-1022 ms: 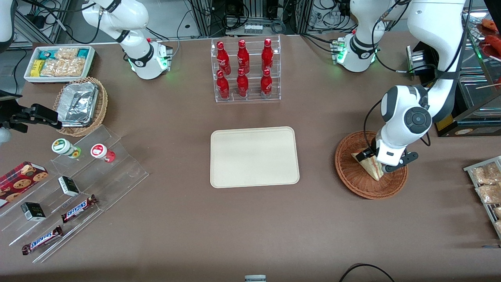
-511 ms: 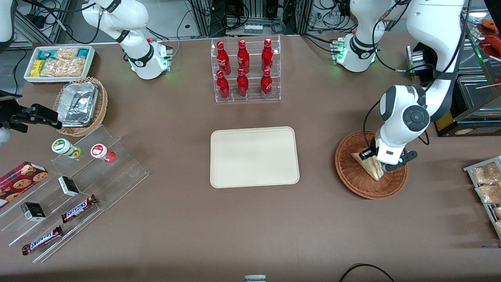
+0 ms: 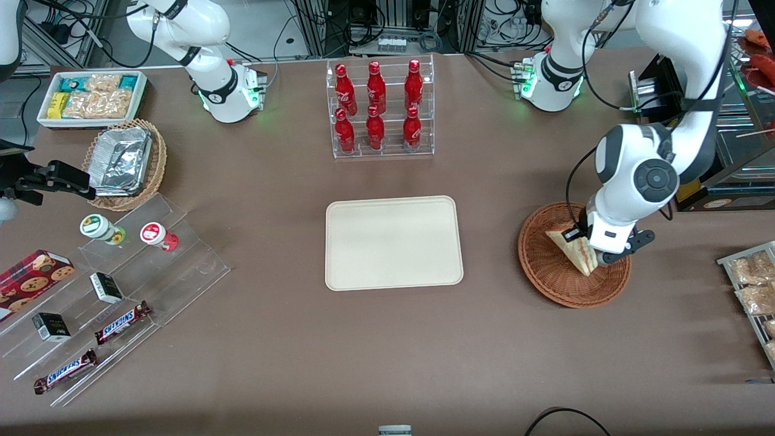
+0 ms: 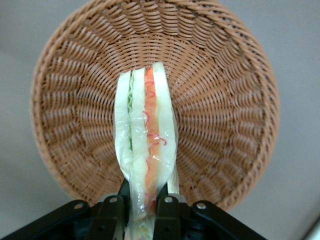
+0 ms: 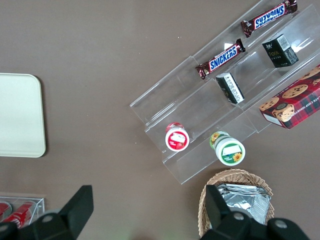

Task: Place sandwich from basket to tray
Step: 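Lift the sandwich and carry it over the cream tray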

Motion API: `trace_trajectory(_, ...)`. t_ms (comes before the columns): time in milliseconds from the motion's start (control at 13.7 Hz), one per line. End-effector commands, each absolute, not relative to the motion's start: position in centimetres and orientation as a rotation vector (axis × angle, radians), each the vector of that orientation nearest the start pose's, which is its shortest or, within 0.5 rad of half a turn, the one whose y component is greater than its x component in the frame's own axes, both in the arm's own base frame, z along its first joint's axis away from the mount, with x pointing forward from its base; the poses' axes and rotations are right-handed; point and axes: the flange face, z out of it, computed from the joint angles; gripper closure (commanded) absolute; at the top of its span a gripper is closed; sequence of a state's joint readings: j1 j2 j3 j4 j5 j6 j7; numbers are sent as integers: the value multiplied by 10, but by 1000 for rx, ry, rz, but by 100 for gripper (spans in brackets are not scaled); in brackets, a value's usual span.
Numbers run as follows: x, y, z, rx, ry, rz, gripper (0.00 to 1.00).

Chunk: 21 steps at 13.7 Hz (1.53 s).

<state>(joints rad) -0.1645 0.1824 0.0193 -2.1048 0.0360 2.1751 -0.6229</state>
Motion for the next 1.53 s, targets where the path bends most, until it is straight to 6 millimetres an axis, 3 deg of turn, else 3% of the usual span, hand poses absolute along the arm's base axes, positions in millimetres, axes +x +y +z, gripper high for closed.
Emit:
trace_trajectory(0,568,-122,367,-2993,-588,198,100)
trace_trajectory(219,562,-183,379,-3018,-436,196,100)
trace_trajectory(584,551,-300,367,-3081,-121,214,100)
trace_trajectory(876,552,-373,351,-3149,2,255,100)
trace_trajectory(1168,539,-437,337,-3178,84,268,100)
trace_trajectory(1460,540,-484,311,-3190,38,255,100)
